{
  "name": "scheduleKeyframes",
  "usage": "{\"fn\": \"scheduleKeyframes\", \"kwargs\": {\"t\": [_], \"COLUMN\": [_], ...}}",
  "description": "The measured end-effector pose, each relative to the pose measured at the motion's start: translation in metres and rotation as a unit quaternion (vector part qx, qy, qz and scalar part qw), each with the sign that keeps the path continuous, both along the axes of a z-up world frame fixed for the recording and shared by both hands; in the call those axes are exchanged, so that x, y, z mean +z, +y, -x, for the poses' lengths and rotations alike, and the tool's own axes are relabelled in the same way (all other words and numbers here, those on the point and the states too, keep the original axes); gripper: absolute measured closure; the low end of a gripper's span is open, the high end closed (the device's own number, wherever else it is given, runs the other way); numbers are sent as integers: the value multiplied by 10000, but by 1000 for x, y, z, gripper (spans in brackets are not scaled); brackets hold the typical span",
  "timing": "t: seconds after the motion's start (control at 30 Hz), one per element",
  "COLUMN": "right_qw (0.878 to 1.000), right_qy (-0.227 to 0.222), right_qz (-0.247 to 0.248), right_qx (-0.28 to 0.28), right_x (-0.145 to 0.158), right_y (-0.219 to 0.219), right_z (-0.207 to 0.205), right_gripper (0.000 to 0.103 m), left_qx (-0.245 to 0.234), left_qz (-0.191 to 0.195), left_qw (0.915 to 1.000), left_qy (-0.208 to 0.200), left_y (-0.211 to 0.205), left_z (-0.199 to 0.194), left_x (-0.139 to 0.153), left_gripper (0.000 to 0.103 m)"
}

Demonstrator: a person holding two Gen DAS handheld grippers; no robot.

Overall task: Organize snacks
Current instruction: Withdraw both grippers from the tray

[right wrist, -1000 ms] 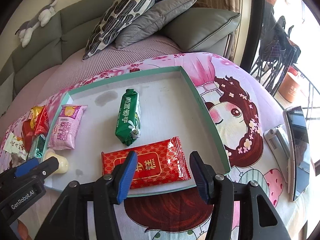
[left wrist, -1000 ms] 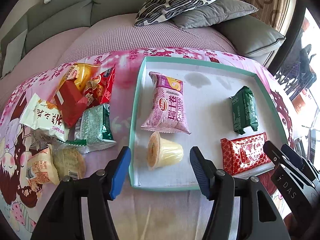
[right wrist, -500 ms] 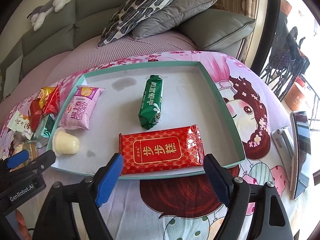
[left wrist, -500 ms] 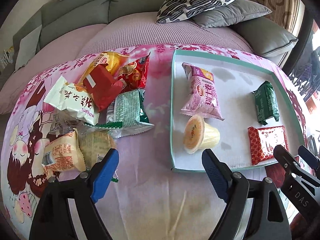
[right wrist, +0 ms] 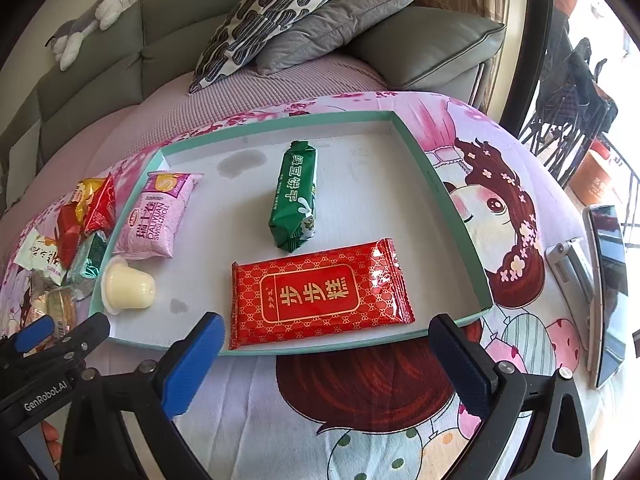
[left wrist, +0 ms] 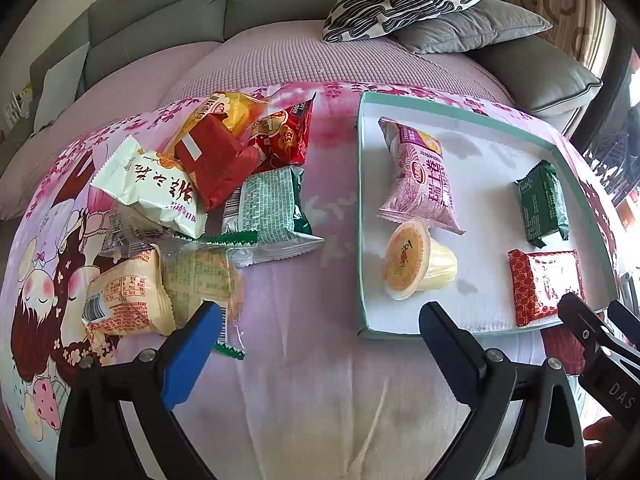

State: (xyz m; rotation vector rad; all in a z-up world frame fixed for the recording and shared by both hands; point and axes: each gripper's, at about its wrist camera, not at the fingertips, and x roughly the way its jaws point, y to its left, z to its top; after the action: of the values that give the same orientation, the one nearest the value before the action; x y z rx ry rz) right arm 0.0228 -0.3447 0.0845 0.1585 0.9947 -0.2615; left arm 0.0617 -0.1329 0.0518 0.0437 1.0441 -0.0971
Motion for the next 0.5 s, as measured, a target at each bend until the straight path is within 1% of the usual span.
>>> {"fn": "scheduleKeyframes", "kwargs": {"t": [0.27, 0.37, 0.5], "right_qw": [10000, 10000, 9998], "right_qy": [-30, -51, -160], "right_qz": [-86, -74, -85], "right_qx": [-36, 15, 70], "right_x": [0, 1, 2], "right_y": [-1, 1, 4], "right_z": [1, 1, 3], "right_gripper": [0, 0, 0], "left_qx": [5, 12, -63], "left_qz": [48, -131, -348], "left_qw": [10000, 9999, 9986], "left_qy": [13, -92, -400], "left_y": [1, -1, -4], "left_z": [1, 1, 5], "left_x": [2, 7, 16], "left_gripper": [4, 4, 4]}}
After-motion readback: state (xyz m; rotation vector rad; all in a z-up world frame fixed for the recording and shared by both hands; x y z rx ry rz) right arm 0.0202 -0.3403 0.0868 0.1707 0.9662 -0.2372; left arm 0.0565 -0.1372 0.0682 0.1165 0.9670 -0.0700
